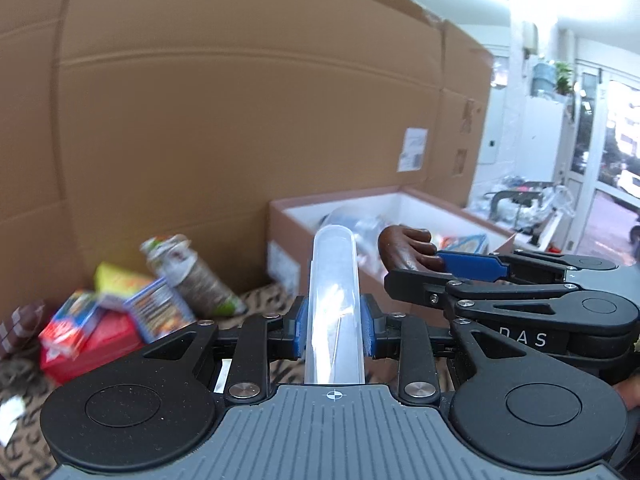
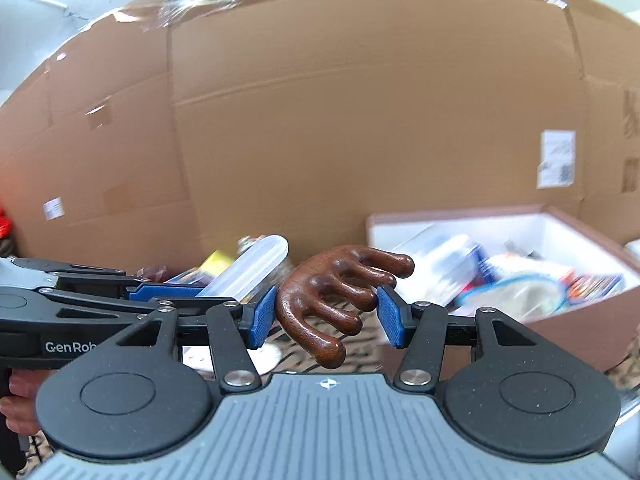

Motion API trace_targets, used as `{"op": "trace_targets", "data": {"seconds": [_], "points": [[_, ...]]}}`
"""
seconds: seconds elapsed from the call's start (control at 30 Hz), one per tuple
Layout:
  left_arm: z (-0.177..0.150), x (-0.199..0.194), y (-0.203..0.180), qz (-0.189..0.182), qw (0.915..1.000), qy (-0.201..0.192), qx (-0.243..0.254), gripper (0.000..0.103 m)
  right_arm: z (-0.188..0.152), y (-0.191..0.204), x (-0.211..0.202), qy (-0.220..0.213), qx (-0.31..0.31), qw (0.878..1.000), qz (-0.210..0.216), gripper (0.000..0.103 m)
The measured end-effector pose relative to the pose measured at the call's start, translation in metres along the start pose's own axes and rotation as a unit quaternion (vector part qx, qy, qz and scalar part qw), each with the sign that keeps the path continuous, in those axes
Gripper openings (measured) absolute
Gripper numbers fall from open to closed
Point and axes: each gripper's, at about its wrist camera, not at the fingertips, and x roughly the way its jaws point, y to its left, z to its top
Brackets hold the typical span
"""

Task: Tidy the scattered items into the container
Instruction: 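Carry the tube in the left gripper while the right gripper carries the massager to the shoe box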

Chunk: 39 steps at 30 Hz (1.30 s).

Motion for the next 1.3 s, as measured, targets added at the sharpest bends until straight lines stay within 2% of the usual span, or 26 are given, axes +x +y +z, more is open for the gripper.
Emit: {"op": "trace_targets", "data": {"seconds": [0.2,0.47,0.73,1.3], "points": [[0.026,0.042,-0.025,-0.033,0.9991,0.002,0.026,0.026,0.014,-0.037,0.007,-0.01,-0.004,0.999,-0.05,0.06],[0.047,0.108,-0.044,-0.068,0.9971,0.02,0.028,0.026,0.018,-0.092,0.024,-0.005,0.011,0.995,-0.1,0.06],[0.056,0.161,-0.047,-0.07,0.9965,0.042,0.02,0.026,0.02,-0.13,0.054,0.014,0.021,0.992,-0.121,0.06],[0.083,0.223,-0.044,-0.064,0.9963,0.056,0.009,0.026,0.038,-0.168,0.096,0.042,0.02,0.989,-0.14,0.06]]}}
